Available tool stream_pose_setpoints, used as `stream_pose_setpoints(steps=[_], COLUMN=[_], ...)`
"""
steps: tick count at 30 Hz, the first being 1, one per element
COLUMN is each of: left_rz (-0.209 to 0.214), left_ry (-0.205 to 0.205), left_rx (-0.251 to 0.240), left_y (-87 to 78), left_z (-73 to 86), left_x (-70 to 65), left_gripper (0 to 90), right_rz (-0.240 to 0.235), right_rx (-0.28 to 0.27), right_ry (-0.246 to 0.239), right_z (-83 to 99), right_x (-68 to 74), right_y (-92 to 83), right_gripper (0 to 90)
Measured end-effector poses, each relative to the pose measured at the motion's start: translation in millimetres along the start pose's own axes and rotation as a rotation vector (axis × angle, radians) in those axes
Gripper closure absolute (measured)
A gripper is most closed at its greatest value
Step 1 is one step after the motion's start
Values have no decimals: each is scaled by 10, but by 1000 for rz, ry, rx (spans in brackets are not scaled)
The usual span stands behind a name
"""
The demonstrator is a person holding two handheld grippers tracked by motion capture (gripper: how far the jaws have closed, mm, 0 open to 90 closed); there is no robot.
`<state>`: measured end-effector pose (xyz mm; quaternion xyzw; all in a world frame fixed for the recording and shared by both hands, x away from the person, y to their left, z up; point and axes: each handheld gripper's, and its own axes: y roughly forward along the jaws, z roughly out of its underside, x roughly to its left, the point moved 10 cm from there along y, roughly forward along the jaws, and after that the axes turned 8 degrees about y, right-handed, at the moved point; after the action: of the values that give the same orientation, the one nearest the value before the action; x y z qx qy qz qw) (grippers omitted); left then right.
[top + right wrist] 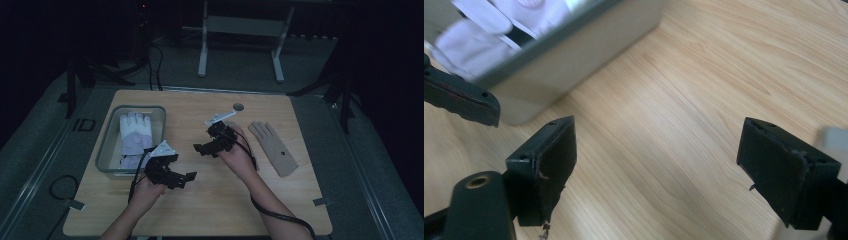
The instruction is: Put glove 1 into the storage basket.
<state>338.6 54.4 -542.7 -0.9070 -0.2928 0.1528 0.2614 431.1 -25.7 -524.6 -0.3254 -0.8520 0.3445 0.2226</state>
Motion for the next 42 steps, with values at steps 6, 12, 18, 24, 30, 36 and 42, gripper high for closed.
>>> stream_pose_setpoints(steps=[6, 12, 18, 24, 30, 36, 42], left_rz=[23, 31, 32, 30, 3, 5, 16], left_ry=[11, 40, 58, 84, 115, 131, 129], left_rx=[-19, -14, -14, -15, -35, -36, -26], left_y=[141, 276, 406, 464, 479, 490, 507], left_z=[83, 223, 354, 441, 479, 520, 568], left_x=[-83, -166, -212, -251, -253, -270, -281], left_gripper=[23, 24, 24, 24, 24, 23, 24], right_rz=[18, 25, 24, 18, 6, 21, 30], right_rx=[-20, -9, -1, -21, -61, -61, -64], right_ry=[16, -7, 1, 4, -5, -8, 39], right_z=[131, 319, 516, 717, 921, 1119, 1334], right_x=[-158, -275, -381, -478, -581, -705, -830], right_y=[-86, -135, -161, -203, -263, -352, -460], right_gripper=[160, 159, 158, 158, 158, 158, 153])
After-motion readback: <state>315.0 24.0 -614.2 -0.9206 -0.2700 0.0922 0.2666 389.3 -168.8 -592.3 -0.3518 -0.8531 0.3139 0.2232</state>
